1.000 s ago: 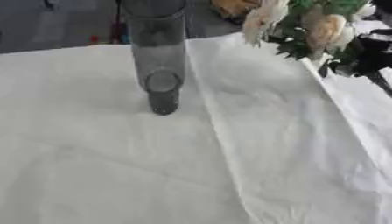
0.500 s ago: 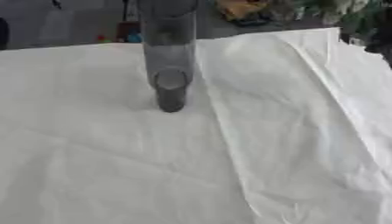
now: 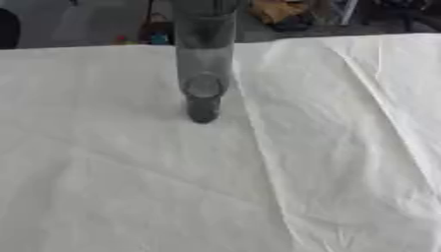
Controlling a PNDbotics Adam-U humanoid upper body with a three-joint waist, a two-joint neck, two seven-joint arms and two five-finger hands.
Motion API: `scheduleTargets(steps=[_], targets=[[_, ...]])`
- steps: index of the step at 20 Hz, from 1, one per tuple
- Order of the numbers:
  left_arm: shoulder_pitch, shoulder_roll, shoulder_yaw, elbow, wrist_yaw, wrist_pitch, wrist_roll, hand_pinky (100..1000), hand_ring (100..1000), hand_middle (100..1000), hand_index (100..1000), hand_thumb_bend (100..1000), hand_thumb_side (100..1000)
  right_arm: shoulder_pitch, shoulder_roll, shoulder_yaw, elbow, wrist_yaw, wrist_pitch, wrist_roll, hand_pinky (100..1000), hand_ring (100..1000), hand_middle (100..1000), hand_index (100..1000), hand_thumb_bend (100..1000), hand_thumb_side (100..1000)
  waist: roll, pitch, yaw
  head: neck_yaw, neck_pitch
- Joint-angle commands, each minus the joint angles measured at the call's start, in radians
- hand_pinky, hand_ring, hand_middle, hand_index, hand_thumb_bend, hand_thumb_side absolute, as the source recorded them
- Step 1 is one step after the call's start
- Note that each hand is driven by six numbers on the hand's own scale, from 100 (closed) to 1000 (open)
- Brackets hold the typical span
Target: Arrange flowers into the vase.
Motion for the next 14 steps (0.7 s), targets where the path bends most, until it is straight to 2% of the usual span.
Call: scheduleTargets(steps=[1, 4, 7, 10, 14], targets=[[-0.008, 0.026, 0.005, -0.013, 0.006, 0.001, -0.002, 764, 677, 717, 857, 124, 868, -0.039, -0.046, -0.022, -0.027, -0.081, 0.032, -0.019, 100, 100, 100, 100, 100, 100, -0.004, -0.025, 0.004, 0.002, 0.006], [-0.007, 0.028, 0.003, -0.013, 0.006, 0.001, -0.004, 764, 676, 717, 857, 123, 868, -0.067, -0.046, -0.030, -0.041, -0.160, 0.058, -0.044, 100, 100, 100, 100, 100, 100, -0.008, -0.026, 0.010, 0.001, -0.003], [-0.007, 0.031, 0.002, -0.013, 0.007, 0.002, -0.006, 764, 676, 717, 857, 123, 868, -0.094, -0.044, -0.033, -0.057, -0.237, 0.075, -0.075, 100, 100, 100, 100, 100, 100, -0.013, -0.027, 0.016, 0.000, -0.026], [-0.007, 0.034, -0.001, -0.013, 0.007, 0.003, -0.008, 764, 676, 717, 857, 122, 868, -0.120, -0.039, -0.032, -0.073, -0.302, 0.082, -0.105, 100, 100, 100, 100, 100, 100, -0.020, -0.027, 0.025, -0.007, -0.052], [-0.009, 0.038, -0.005, -0.013, 0.005, 0.004, -0.013, 764, 677, 717, 857, 121, 869, -0.155, -0.031, -0.029, -0.092, -0.374, 0.086, -0.142, 100, 100, 100, 100, 100, 100, -0.030, -0.023, 0.040, -0.012, -0.065]])
